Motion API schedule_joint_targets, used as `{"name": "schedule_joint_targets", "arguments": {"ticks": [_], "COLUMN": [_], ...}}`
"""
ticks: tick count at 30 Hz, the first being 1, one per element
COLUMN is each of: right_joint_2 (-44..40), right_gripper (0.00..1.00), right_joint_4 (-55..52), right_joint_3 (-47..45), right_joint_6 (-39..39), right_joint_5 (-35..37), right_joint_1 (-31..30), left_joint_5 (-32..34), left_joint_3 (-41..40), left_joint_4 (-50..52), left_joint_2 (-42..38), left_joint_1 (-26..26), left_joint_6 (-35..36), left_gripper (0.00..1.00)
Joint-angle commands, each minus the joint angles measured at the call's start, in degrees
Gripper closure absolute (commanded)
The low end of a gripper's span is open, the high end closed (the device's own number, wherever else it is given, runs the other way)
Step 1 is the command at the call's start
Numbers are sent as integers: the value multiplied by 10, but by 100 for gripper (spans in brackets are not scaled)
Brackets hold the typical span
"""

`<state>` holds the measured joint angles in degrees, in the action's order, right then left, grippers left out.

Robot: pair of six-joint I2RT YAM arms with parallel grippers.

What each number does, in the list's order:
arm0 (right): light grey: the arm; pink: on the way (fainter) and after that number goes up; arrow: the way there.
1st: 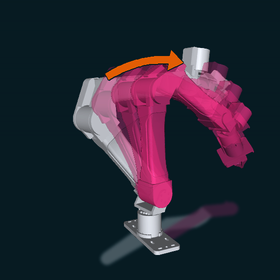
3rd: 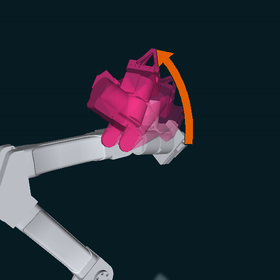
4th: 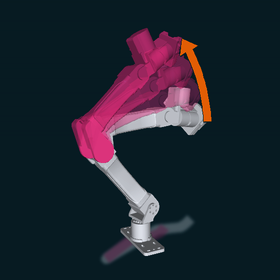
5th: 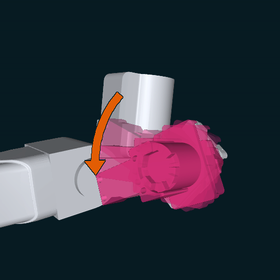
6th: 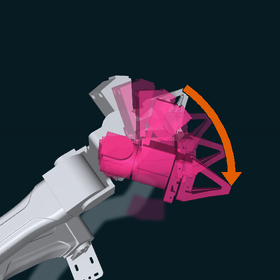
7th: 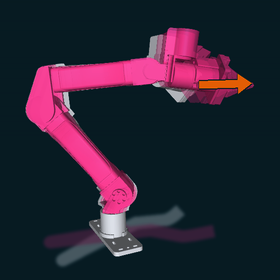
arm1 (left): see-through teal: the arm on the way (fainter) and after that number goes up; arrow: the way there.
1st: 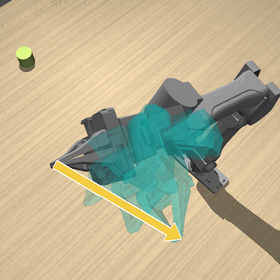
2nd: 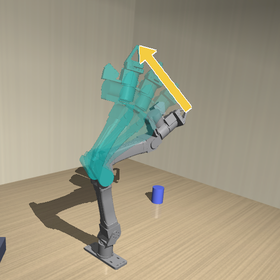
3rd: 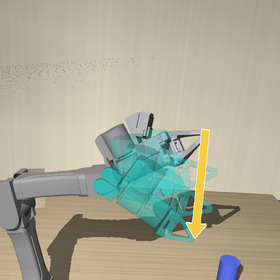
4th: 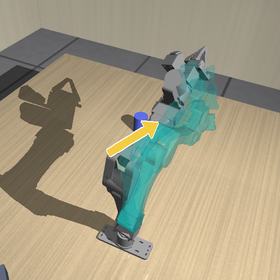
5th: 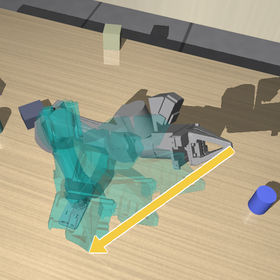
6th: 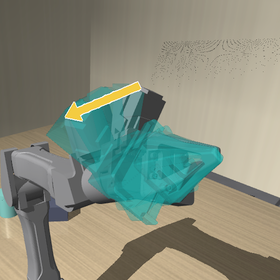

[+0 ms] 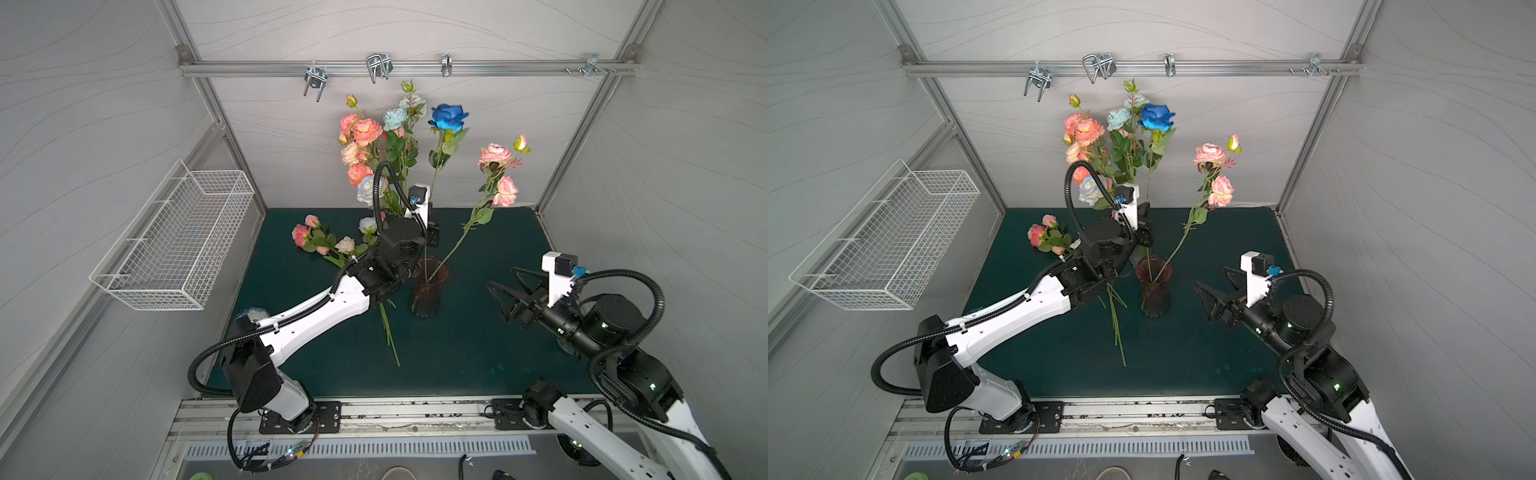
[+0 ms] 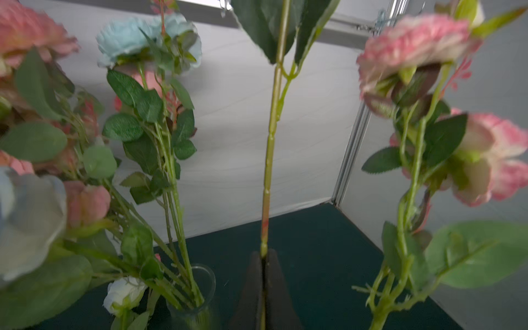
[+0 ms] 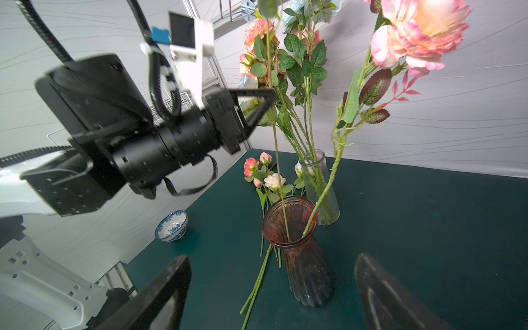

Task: Arrange flowers in a vase
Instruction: Place the flower in the vase.

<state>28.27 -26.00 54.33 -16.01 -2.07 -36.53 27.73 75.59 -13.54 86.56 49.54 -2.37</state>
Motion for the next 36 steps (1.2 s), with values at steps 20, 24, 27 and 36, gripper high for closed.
{"name": "schedule_joint_targets", "arguments": {"ticks": [20,24,27,36], "right_joint_2": [7,11,9,0], "right_gripper": [7,7,7,7], "right_joint_4": [36,34,30,18], "right_joint_3": [-30,-36,-38,-37], "right_joint_6": [-12,-17,-18,-16], "right_joint_5": [-17,-13,-10,5], "right_joint_1": [-4,-4,-4,-3], "left_joint_5": [-2,-127,-132,-126], "left_joint_3": [-238,-273,-234,-30], "left_joint_4": [378,348,357,456], "left_joint_2": [-261,-210,-122,149], "left_joint_1": [-139,-274,-311,-345], "left_joint_6": [-421,-470,-473,-454], "left_gripper": [52,54,50,50]}}
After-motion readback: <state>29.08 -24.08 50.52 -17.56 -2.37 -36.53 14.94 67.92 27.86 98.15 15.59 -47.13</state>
